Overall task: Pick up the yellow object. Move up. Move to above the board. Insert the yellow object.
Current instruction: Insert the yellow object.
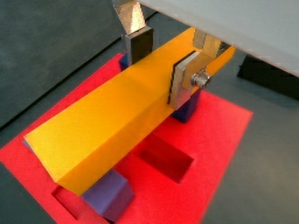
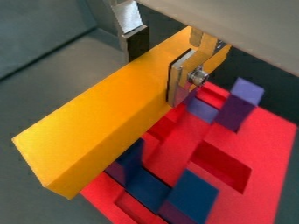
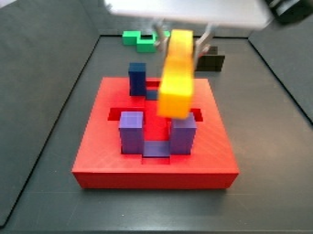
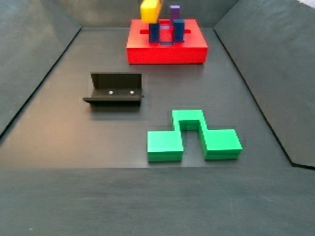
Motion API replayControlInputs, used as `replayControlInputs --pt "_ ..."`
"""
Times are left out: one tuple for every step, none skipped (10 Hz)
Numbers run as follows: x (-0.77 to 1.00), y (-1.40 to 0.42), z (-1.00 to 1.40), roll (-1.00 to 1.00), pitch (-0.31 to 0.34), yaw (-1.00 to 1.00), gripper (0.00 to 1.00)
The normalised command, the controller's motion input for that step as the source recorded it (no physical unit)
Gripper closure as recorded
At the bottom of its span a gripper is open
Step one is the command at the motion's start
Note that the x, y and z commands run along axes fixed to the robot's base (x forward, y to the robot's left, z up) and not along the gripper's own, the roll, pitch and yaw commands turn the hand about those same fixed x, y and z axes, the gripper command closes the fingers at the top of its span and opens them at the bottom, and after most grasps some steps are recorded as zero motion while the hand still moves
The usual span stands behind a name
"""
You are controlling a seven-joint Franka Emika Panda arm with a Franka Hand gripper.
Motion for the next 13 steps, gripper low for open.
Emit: replayControlInputs --pt "-0.56 -0.1 -0.21 -0.03 -0.044 -0.3 1.0" --pt "-0.61 -0.13 0.0 -0.11 -0.186 -0.31 1.0" --pt "-0.37 -0.03 0.0 -0.14 -0.246 -0.07 1.0" --pt "-0.14 0.0 0.01 -0.15 -0.229 0.05 1.0" --pt "-0.04 0.0 0.0 -0.1 -0.167 0.21 1.0" --pt "0.0 0.0 0.0 -0.06 -0.101 0.36 1.0" --pt "0.0 0.0 0.0 0.0 -0.036 0.53 1.0" --pt "0.02 0.0 -0.01 0.0 0.0 0.61 1.0" --pt "0.0 0.0 -0.01 0.0 0.0 0.56 1.0" --pt "-0.05 -0.09 0.0 0.0 -0.059 0.23 1.0" --pt "-0.13 -0.06 -0.06 0.01 -0.046 0.12 1.0" --pt "-0.14 -0.03 -0.11 0.01 -0.047 0.16 1.0" --pt "-0.16 -0.02 -0.12 0.02 -0.059 0.2 1.0"
